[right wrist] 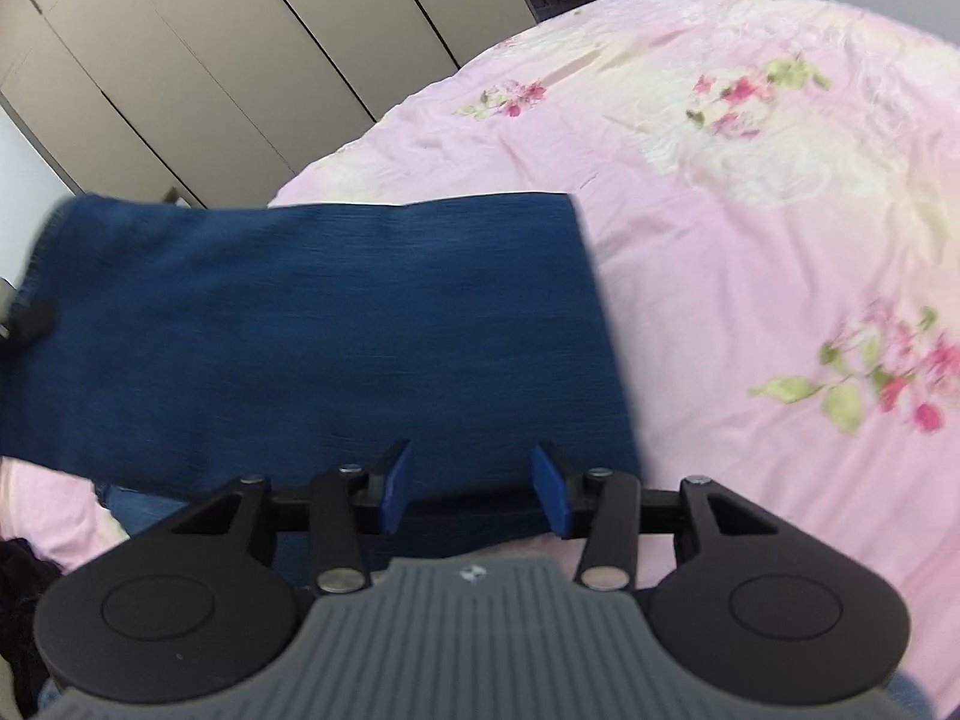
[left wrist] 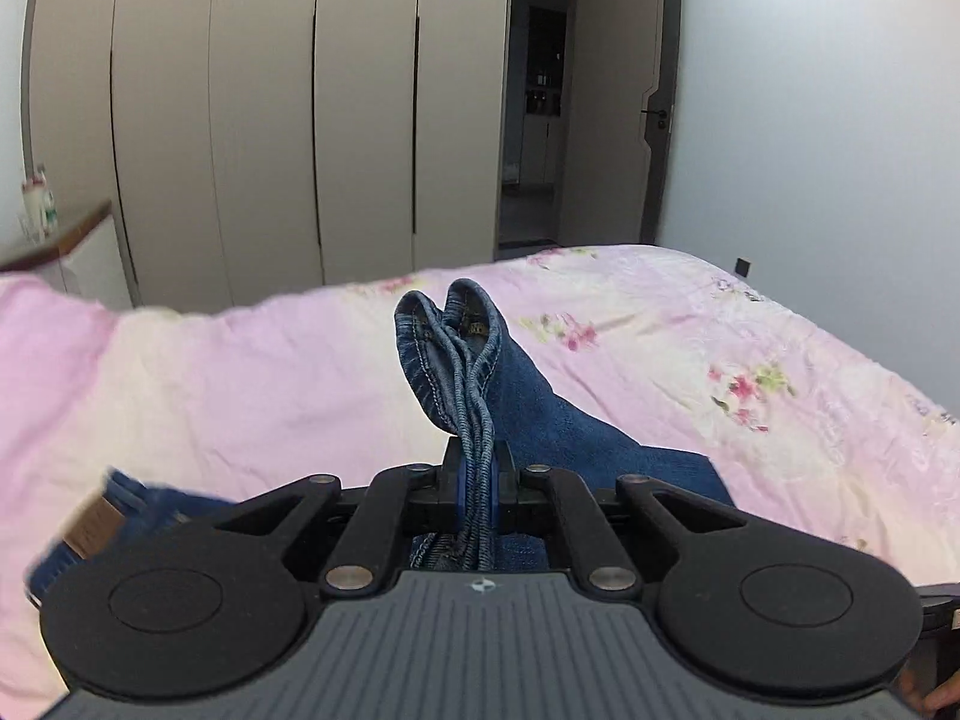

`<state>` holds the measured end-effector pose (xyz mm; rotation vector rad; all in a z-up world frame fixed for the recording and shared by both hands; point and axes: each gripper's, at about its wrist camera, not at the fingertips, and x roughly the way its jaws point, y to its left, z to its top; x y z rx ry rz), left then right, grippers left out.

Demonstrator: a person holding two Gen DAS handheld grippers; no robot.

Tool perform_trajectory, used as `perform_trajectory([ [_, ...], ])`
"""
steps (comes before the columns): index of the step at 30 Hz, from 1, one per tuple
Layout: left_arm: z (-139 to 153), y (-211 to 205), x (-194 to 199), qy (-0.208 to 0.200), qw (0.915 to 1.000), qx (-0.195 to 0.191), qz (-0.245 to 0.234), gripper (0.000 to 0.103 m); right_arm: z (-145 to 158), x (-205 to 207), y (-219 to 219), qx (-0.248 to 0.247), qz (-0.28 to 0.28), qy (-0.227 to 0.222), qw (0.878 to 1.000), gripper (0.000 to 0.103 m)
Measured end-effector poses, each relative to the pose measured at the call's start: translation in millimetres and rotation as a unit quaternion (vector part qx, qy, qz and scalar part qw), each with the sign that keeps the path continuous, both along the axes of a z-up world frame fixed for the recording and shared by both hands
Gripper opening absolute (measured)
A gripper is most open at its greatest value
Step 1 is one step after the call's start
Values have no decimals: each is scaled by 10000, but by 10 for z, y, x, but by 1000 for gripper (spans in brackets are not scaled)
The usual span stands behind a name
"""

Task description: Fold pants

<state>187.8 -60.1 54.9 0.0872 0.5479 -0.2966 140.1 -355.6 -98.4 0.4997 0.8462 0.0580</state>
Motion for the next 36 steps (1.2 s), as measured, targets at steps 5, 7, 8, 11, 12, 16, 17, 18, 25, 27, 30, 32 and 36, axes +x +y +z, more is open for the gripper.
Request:
perform_trajectory([
  [5, 150, 358, 181, -270, 9972, 653, 253, 7, -10, 45, 38, -215, 154, 96, 9996, 41],
  [7, 104, 559, 291, -226, 9947, 906, 433, 7, -39, 106, 111, -204, 277, 85, 9994, 40],
  [8, 64, 660, 354, -179, 9934, 1013, 509, 7, -54, 141, 181, -206, 379, 72, 9990, 38],
  [11, -206, 983, 585, 136, 9886, 1277, 784, 7, -116, 278, 430, -198, 764, 25, 9969, 35],
  [12, -320, 1077, 656, 249, 9868, 1343, 866, 7, -146, 333, 523, -223, 899, 10, 9957, 33],
  [16, -896, 1518, 895, 779, 9776, 1495, 1263, 7, -285, 548, 859, -357, 1285, -84, 9910, 27],
  [17, -1015, 1651, 917, 873, 9756, 1483, 1365, 7, -315, 594, 929, -377, 1354, -122, 9900, 24],
  [18, -1111, 1766, 934, 966, 9740, 1440, 1460, 7, -343, 632, 987, -382, 1415, -162, 9891, 23],
  [25, -1359, 2100, 986, 1166, 9736, 1327, 1443, 7, -634, 811, 1219, -641, 1670, -152, 9838, 21],
  [27, -1351, 2073, 1003, 1102, 9740, 1455, 1342, 7, -680, 836, 1226, -669, 1677, -204, 9834, 21],
  [30, -1172, 2030, 984, 769, 9804, 1440, 1101, 7, -628, 796, 1189, -617, 1646, -490, 9832, 21],
  [32, -1002, 2008, 1035, 508, 9846, 1448, 842, 7, -572, 780, 1189, -693, 1601, -736, 9819, 21],
  [36, -897, 2127, 1253, 399, 9838, 1482, 926, 7, -507, 908, 1227, -651, 1576, -967, 9806, 21],
])
